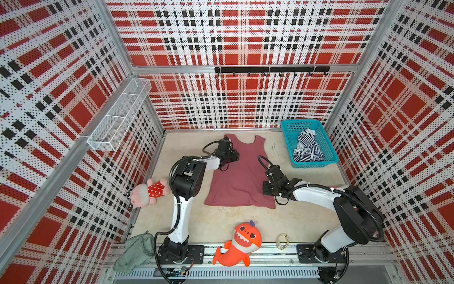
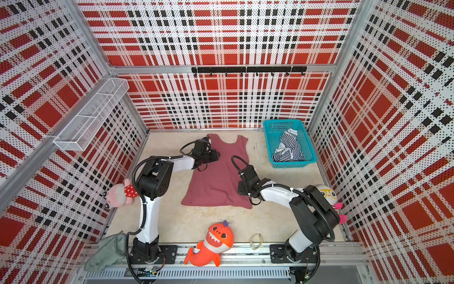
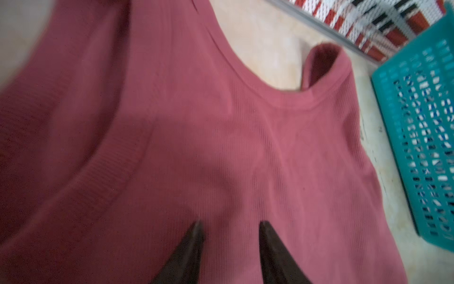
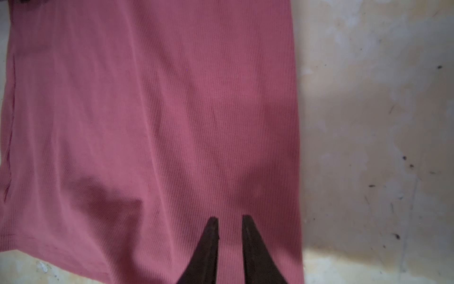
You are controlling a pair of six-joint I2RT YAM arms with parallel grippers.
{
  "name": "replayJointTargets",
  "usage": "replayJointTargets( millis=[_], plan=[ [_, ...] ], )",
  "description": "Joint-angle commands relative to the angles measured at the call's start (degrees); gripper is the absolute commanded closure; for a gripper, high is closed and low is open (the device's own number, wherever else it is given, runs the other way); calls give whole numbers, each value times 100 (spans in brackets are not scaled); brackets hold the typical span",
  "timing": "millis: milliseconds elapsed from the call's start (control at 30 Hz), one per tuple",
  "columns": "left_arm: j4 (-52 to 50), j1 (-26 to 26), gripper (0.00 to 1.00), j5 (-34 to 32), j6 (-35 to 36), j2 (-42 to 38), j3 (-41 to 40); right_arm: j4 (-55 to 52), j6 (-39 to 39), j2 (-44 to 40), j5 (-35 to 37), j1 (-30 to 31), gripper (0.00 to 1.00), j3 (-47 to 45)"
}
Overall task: Fold and stack tank tops
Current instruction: Rotate the tank top at the center of the table.
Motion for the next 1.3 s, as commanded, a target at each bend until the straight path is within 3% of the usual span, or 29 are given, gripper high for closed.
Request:
replayJointTargets(
  millis=[0,433,667,800,900,1033,1167,1267],
  plan=[
    [175,276,59,47,-261,97,-375,293,-44,296,54,32,80,-37],
    [1910,1094,60,-311,-1117,-1608,-3739,-117,-1200,1543,-129,-987,81,1276],
    [2721,820,60,-924,-1802,-3032,-5733,-632,-1839,2535,-120,-1436,82,3012],
    [2783,530,59,-1130,-2147,-3850,-6329,-1147,-2163,2759,-66,-1603,81,4043],
    [2445,300,50,-1324,-2162,-4444,-6296,-1366,-2313,2346,-26,-1579,76,4234],
    [1505,351,41,-1493,-1561,-4800,-5474,-1229,-2127,1403,-183,-1334,69,3465],
    [920,528,38,-1414,-858,-4242,-4412,-963,-1622,861,-440,-825,69,2439],
    [1061,660,38,-1105,-695,-3581,-3886,-763,-1182,775,-578,-444,70,1928]
  ],
)
